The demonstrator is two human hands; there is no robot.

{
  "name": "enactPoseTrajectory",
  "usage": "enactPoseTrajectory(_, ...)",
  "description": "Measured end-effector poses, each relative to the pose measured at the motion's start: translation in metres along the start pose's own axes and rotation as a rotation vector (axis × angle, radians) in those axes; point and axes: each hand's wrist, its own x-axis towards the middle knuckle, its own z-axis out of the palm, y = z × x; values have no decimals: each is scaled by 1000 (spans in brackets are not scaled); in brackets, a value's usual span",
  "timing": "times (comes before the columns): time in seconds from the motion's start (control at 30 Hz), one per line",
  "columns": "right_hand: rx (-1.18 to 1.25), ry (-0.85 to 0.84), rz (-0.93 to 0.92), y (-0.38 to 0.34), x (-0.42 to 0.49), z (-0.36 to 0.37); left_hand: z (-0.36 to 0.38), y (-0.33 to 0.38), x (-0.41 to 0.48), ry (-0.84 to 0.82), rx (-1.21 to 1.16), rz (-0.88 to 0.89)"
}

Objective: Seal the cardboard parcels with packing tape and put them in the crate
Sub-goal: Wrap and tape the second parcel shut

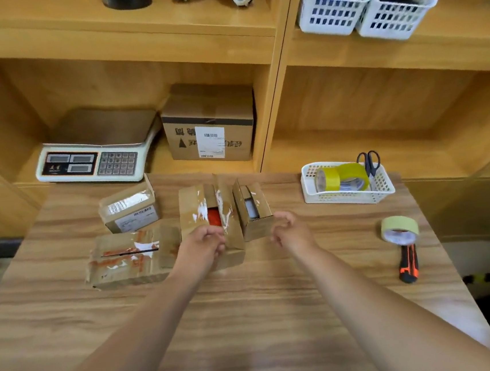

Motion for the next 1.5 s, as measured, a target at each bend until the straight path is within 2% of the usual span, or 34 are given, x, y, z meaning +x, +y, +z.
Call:
enactPoseTrajectory(0.1, -93, 15, -15, 2, 15, 8, -2, -1, 10, 14, 30, 30)
enactPoseTrajectory(0.2, -131, 79, 74, 4, 38, 19, -4, -3, 22, 38, 16, 61)
enactPoseTrajectory(0.4, -14, 150, 244, 9, 70, 41, -1, -4, 45, 16, -20, 56)
enactPoseTrajectory(0.63, 121, 172, 321, 18, 86, 49, 11, -5, 49, 55, -2, 56)
enactPoseTrajectory(0.87, 241, 45, 260, 25, 77, 10, 38, 4, 35, 164, -25, 99)
enactPoseTrajectory(1.17, -27, -166, 116, 43, 59, -85, 99, -2, 17, 180, -29, 132)
enactPoseTrajectory(1.33, -295, -278, 88, 52, 54, -126, 127, -7, 8, 181, 123, 140)
enactPoseTrajectory(1.5, -430, -398, 38, 60, 49, -138, 141, -21, 7, 99, 468, 252)
